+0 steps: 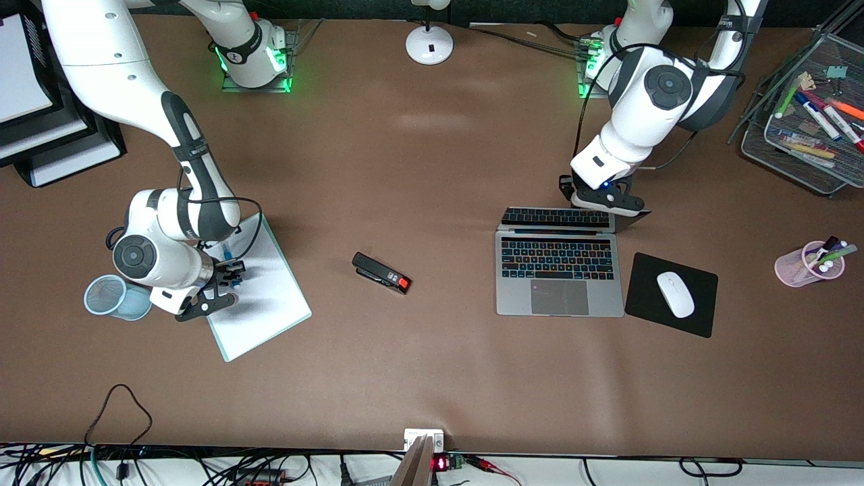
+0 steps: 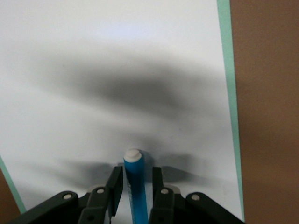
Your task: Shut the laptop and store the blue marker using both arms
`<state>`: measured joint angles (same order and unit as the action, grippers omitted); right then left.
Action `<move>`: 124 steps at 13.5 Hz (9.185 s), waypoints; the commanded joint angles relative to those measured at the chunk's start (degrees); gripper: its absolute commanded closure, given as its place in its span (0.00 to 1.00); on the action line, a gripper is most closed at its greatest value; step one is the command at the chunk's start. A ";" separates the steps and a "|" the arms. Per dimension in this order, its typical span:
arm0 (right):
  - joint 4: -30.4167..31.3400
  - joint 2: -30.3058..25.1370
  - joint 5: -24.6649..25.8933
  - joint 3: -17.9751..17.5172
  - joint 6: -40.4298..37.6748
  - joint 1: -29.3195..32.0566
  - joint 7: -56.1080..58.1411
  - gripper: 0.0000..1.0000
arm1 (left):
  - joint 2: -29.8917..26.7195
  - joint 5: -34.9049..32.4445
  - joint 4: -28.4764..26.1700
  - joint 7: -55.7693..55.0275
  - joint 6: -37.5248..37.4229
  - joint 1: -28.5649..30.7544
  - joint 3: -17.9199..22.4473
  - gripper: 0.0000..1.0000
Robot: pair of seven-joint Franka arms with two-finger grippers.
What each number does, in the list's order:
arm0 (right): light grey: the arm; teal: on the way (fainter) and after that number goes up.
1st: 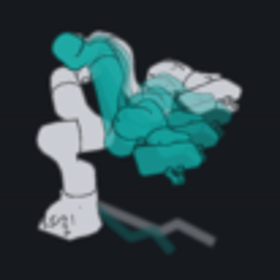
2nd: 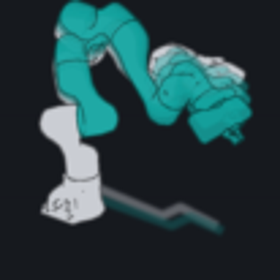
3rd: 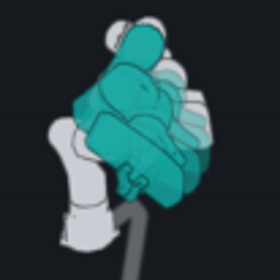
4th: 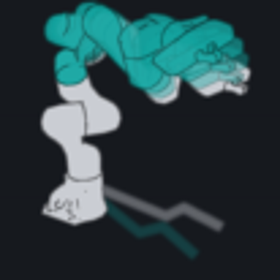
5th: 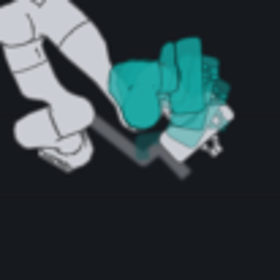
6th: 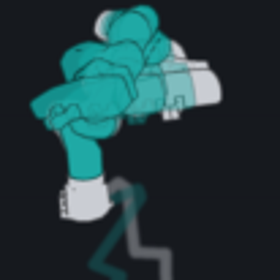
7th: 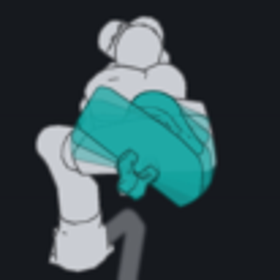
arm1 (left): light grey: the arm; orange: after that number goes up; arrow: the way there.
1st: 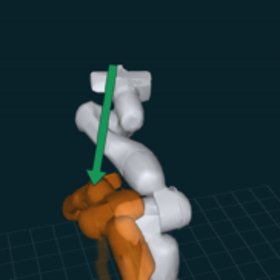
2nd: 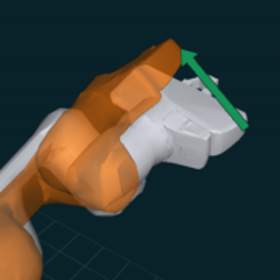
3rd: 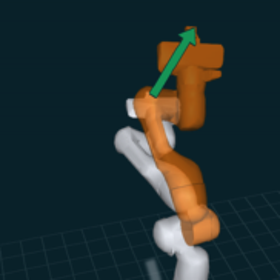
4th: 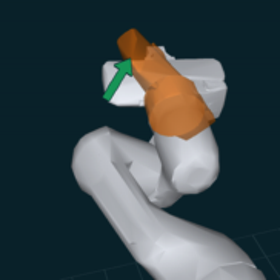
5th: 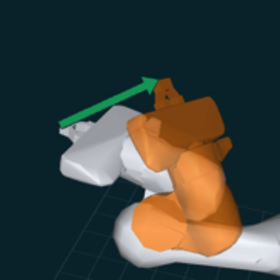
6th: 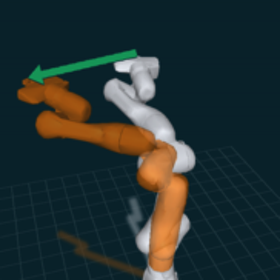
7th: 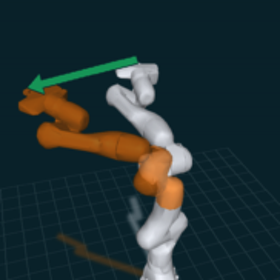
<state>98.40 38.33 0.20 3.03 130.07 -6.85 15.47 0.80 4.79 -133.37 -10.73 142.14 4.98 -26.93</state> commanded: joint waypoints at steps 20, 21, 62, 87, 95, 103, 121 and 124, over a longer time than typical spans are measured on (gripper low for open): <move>1.35 -0.89 -0.02 -0.31 0.62 0.43 0.35 0.77 | 20.99 -13.84 16.29 1.68 6.40 4.34 -0.23 1.00; 1.44 -0.89 -0.02 -0.31 0.62 0.34 0.26 0.83 | 21.96 -13.93 16.82 1.68 7.10 4.34 -0.23 1.00; -13.06 -21.37 -34.82 0.48 -29.94 20.11 96.74 1.00 | 31.65 -21.05 17.79 1.33 17.06 4.69 1.71 0.99; -39.17 7.81 -53.27 -0.22 -54.32 35.67 115.05 1.00 | 18.72 -11.56 56.10 3.26 -60.73 8.91 -5.68 0.00; -39.25 10.36 -58.20 0.40 -50.18 36.55 115.49 1.00 | 15.04 -10.06 60.25 10.44 -68.75 12.78 -4.45 0.00; -38.99 13.00 -54.34 0.83 -51.06 38.22 115.57 1.00 | -0.51 -5.14 40.41 21.10 -54.01 -3.88 22.84 0.00; -38.99 16.95 -54.07 0.48 -45.79 37.17 118.91 1.00 | -4.31 -5.67 31.33 20.23 -43.61 -7.44 29.13 0.00; -38.99 18.18 -53.90 0.48 -44.73 36.90 119.26 1.00 | -4.31 -5.67 31.33 20.31 -43.61 -7.44 29.13 0.00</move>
<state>61.23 54.93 -54.55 3.94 85.05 30.05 133.93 -2.35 -1.32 -101.50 8.76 99.06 -2.29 2.11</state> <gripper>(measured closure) 0.837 0.000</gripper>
